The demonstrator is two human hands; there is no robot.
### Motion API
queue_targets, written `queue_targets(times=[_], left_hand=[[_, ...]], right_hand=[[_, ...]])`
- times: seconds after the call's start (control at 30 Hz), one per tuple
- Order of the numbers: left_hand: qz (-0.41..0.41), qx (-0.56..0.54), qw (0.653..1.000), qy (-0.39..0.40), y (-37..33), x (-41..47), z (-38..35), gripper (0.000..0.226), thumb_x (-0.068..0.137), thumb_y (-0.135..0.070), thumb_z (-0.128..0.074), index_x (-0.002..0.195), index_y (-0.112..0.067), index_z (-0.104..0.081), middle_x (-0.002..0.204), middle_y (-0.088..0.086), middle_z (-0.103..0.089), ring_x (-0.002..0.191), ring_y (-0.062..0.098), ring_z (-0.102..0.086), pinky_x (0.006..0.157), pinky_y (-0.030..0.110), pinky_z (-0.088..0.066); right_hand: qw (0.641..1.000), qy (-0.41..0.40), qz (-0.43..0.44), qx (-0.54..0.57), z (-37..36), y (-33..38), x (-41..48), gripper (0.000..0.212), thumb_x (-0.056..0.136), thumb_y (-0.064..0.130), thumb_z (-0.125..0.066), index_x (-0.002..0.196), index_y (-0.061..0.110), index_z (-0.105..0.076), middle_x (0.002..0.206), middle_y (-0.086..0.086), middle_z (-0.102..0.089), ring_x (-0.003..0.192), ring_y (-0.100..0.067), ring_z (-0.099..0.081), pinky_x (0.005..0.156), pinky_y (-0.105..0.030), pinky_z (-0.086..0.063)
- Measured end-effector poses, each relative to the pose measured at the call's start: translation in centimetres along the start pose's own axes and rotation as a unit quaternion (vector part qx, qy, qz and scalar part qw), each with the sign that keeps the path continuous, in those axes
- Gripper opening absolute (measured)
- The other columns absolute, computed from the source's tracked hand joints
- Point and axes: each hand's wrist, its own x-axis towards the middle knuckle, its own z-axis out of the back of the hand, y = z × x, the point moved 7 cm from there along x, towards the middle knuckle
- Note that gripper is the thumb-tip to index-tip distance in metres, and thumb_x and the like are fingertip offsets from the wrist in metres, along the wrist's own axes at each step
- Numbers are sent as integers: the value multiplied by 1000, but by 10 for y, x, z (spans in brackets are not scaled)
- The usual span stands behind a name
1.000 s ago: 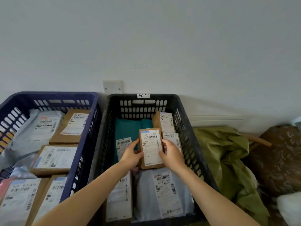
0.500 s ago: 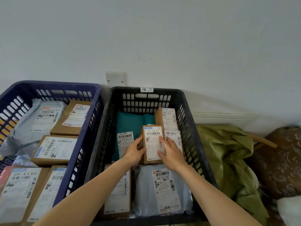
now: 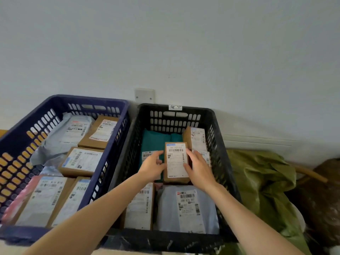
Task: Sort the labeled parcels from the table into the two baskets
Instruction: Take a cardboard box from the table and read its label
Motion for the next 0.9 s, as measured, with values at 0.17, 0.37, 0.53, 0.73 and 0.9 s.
queue_targets(times=[0.17, 0.37, 0.53, 0.73, 0.9], left_hand=[[-10, -31, 998, -49, -11, -27, 51, 53, 97, -16, -54, 146, -25, -35, 113, 0, -62, 84, 9, -57, 68, 19, -46], [-3, -84, 988, -127, 6, -81, 112, 48, 98, -15, -51, 143, -27, -38, 122, 4, -60, 100, 16, -61, 92, 37, -53], [-23, -77, 977, -196, 18, -114, 166, 40, 97, -12, -52, 134, -27, -47, 115, 1, -64, 93, 19, -63, 73, 33, -52], [-47, -90, 971, -217, 34, -132, 207, 41, 97, -13, -54, 133, -32, -50, 111, -7, -64, 98, 14, -63, 88, 40, -54], [-61, -109, 968, -219, 59, -147, 268, 41, 95, -13, -55, 130, -34, -50, 112, -6, -63, 94, 21, -65, 78, 42, -56]], right_hand=[[996, -12, 83, 37, -5, 41, 3, 55, 101, 28, -44, 151, 23, -24, 158, -1, -21, 145, -17, -19, 116, -32, -21], [984, 24, 166, 67, -43, 116, 4, 52, 102, 29, -41, 151, 23, -25, 159, 1, -18, 146, -15, -15, 115, -31, -21], [972, 34, 219, 78, -61, 186, 0, 50, 102, 29, -41, 150, 23, -28, 157, 2, -21, 145, -16, -20, 115, -42, -27], [969, 20, 236, 77, -76, 237, -13, 48, 102, 26, -41, 148, 19, -32, 155, 2, -26, 142, -15, -26, 115, -35, -28], [961, -15, 251, 110, -89, 302, -18, 46, 100, 23, -43, 145, 19, -36, 151, 0, -33, 139, -14, -31, 110, -28, -28]])
